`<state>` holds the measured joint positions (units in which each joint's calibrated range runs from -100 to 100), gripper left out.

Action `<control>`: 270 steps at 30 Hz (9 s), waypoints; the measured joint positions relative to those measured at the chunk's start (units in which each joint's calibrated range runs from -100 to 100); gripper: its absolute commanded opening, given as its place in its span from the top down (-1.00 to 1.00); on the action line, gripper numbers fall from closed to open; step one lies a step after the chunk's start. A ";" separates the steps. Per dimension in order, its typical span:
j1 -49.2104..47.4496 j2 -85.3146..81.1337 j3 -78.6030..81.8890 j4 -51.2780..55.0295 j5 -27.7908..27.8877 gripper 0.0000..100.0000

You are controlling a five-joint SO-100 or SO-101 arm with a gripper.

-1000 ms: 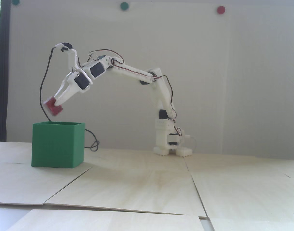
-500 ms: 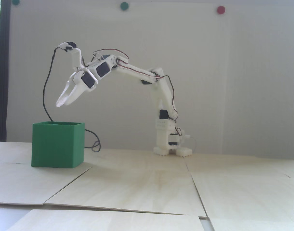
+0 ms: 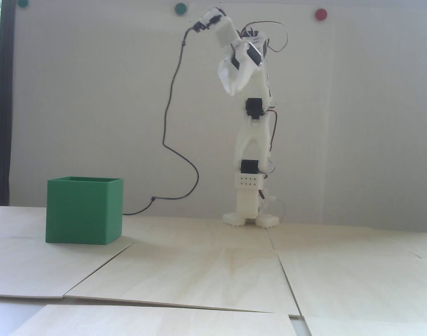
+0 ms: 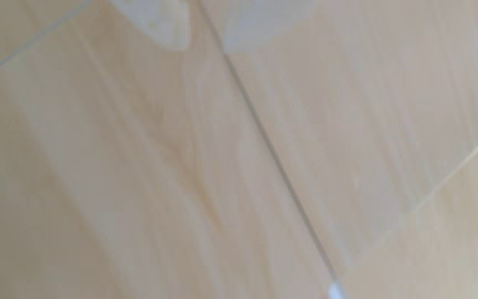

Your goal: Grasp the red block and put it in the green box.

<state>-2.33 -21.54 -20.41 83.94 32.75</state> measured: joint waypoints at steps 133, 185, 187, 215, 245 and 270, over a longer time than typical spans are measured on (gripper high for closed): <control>-25.22 -71.40 117.37 -8.90 6.16 0.95; -25.22 -71.40 117.37 -8.90 6.16 0.95; -25.22 -71.40 117.37 -8.90 6.16 0.95; -25.22 -71.40 117.37 -8.90 6.16 0.95; -25.22 -71.40 117.37 -8.90 6.16 0.95; -25.22 -71.40 117.37 -8.90 6.16 0.95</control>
<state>-27.55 -92.94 96.96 75.04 38.92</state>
